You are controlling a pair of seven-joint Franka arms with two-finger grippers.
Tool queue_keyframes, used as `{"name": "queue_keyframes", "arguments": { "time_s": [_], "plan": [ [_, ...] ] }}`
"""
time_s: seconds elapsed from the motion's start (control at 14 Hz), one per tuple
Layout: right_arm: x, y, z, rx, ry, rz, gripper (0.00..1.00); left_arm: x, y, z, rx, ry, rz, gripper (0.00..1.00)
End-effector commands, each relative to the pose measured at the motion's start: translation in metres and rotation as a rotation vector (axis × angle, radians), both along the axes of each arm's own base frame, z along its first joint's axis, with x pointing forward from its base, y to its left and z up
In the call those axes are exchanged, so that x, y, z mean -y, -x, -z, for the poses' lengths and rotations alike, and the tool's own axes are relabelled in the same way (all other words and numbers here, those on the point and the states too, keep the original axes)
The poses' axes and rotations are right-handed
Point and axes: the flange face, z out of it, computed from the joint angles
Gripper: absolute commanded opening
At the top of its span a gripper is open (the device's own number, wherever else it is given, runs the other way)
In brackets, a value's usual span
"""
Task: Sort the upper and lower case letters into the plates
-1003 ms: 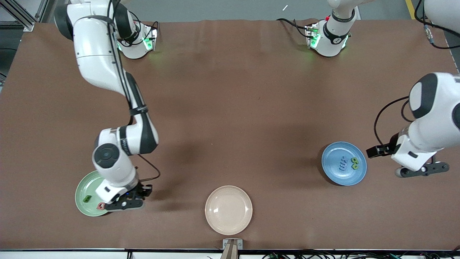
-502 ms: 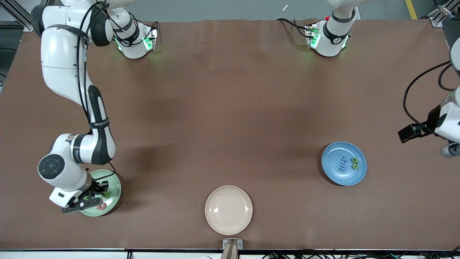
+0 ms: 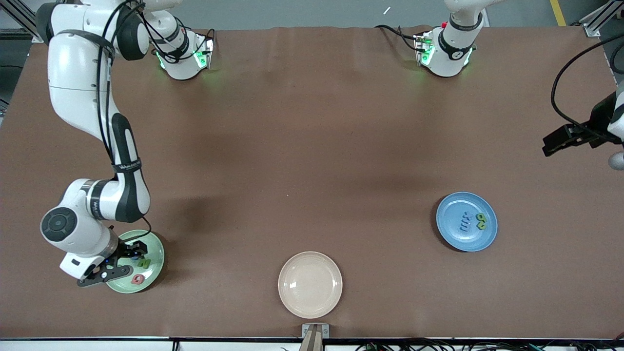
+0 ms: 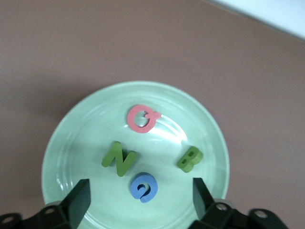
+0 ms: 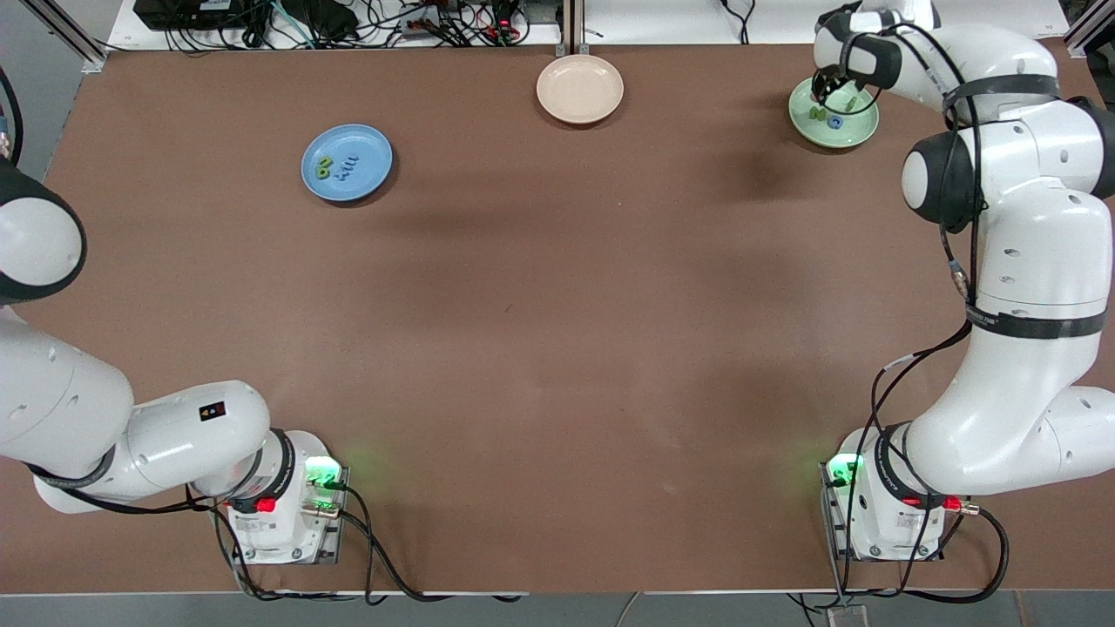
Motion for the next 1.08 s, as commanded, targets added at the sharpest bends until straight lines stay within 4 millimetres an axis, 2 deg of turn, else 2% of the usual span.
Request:
{"name": "queue_keyframes", "arguments": {
  "time_s": [0.0, 0.07, 0.22, 0.36, 0.5, 0.65, 0.86, 1.0],
  "plan": [
    [-0.001, 0.016, -0.082, -0.016, -0.078, 0.029, 1.00, 0.000, 0.035, -0.007, -0.012, 0.032, 0.000, 1.00],
    [-0.001, 0.023, -0.107, -0.026, -0.100, 0.042, 1.00, 0.000, 0.045, -0.005, -0.019, 0.042, -0.006, 1.00],
    [0.007, 0.037, -0.172, -0.010, -0.122, 0.057, 1.00, 0.004, 0.053, -0.003, -0.021, 0.039, 0.000, 1.00],
    [0.009, 0.057, -0.225, -0.015, -0.159, 0.156, 1.00, 0.021, 0.065, 0.000, 0.032, 0.033, 0.012, 1.00],
    [0.000, 0.076, -0.255, -0.044, -0.180, 0.281, 1.00, 0.030, 0.066, -0.002, 0.039, 0.031, 0.025, 1.00],
    [-0.004, 0.088, -0.282, -0.029, -0.177, 0.366, 1.00, 0.030, 0.062, -0.004, 0.041, 0.035, 0.031, 1.00],
    [-0.012, 0.108, -0.318, -0.031, -0.210, 0.390, 1.00, 0.045, 0.061, 0.001, 0.031, 0.041, 0.052, 1.00],
    [-0.023, 0.123, -0.342, -0.020, -0.225, 0.439, 1.00, 0.045, 0.063, 0.001, 0.019, 0.041, 0.055, 1.00]
  ]
}}
